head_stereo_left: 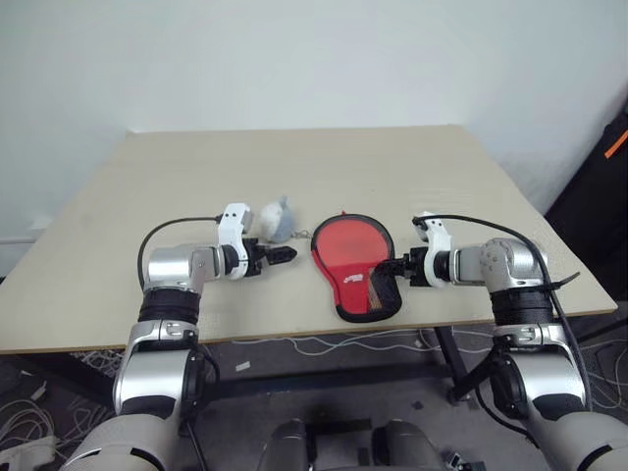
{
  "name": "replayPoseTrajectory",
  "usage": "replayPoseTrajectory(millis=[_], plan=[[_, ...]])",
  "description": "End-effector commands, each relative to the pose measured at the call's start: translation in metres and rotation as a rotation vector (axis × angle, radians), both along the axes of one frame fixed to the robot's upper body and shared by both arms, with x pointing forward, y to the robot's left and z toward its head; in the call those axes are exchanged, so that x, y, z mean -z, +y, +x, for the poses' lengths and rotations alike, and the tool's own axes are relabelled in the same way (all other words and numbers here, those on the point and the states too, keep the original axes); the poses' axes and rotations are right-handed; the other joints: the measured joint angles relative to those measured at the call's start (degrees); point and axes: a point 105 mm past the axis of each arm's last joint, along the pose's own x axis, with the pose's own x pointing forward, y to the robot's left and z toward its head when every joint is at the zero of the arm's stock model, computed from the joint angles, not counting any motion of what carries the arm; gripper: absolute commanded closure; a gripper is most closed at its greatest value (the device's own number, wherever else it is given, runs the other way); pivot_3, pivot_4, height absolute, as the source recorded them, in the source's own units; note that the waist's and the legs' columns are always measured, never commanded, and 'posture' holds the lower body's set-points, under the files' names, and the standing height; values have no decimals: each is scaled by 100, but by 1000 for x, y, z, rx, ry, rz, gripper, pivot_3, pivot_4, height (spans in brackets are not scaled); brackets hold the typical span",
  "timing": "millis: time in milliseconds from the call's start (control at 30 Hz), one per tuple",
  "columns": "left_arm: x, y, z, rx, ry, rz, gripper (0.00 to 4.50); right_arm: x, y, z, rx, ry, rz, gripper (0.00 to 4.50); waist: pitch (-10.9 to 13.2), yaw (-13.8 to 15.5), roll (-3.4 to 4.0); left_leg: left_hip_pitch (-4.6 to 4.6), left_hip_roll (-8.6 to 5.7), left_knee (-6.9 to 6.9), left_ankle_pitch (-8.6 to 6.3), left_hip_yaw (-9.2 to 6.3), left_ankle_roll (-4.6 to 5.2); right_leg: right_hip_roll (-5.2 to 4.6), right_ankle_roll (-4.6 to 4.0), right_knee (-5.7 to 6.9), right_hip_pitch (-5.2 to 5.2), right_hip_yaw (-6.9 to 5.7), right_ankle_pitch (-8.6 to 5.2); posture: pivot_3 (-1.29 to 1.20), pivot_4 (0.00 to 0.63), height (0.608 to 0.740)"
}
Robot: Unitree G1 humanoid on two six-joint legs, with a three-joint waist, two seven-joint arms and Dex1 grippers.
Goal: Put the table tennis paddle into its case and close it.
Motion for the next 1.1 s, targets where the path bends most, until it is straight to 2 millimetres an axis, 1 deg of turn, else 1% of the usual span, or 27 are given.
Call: replayPoseTrajectory(millis=[33,133,400,467,600,767,800,833,967,1000,1100], plan=[[-11,-10,0,34,-40,-12,0,-11,0,8,23,-38,19,1619,0,0,0,-1,0,0,0,1,0,0,0,0,-1,0,0,0,0,722],[-9,-13,-3,44,-34,-13,0,-5,0,5,8,-19,-7,1619,0,-1,0,-2,-1,3,0,3,0,0,1,-1,0,4,-1,0,0,722],[-9,-16,-6,56,-36,-13,0,5,-7,4,-18,-41,-99,1619,0,1,0,0,-1,5,0,2,0,-1,1,-1,1,3,0,0,0,722],[-10,-18,-6,61,-36,-14,0,8,-2,0,-46,-34,-98,1619,0,0,0,0,-1,5,0,1,0,-1,1,-1,2,2,0,0,0,722],[-11,-19,-6,62,-38,-28,0,5,8,-4,-76,-23,-47,1619,0,0,0,1,-1,5,0,0,0,0,1,0,2,1,0,0,0,722],[-13,-18,-5,60,-39,-30,0,5,14,-6,-89,-21,-35,1619,0,-2,0,1,-1,5,0,0,0,2,1,0,2,3,0,0,0,722],[-13,-18,-5,59,-40,-30,0,5,15,-6,-89,-22,-33,1973,0,-1,0,1,-1,5,0,0,0,2,1,0,2,3,0,0,0,722],[-13,-18,-5,58,-40,-30,0,5,16,-6,-89,-22,-32,2192,0,-1,0,1,-1,5,0,0,0,2,1,0,2,3,0,0,0,722],[-14,-17,-4,54,-43,-29,0,9,16,-6,-87,-17,-51,3519,0,-1,0,1,0,5,0,-1,0,2,1,0,2,3,0,0,0,722],[-14,-17,-4,54,-44,-29,0,11,17,-6,-89,-13,-55,3764,0,-1,0,1,0,5,0,0,0,2,1,0,2,2,0,0,0,722],[-15,-16,-3,51,-46,-29,0,15,17,-7,-95,-14,-75,3764,0,-1,0,1,0,5,0,-1,0,2,1,0,2,2,0,0,0,722]])
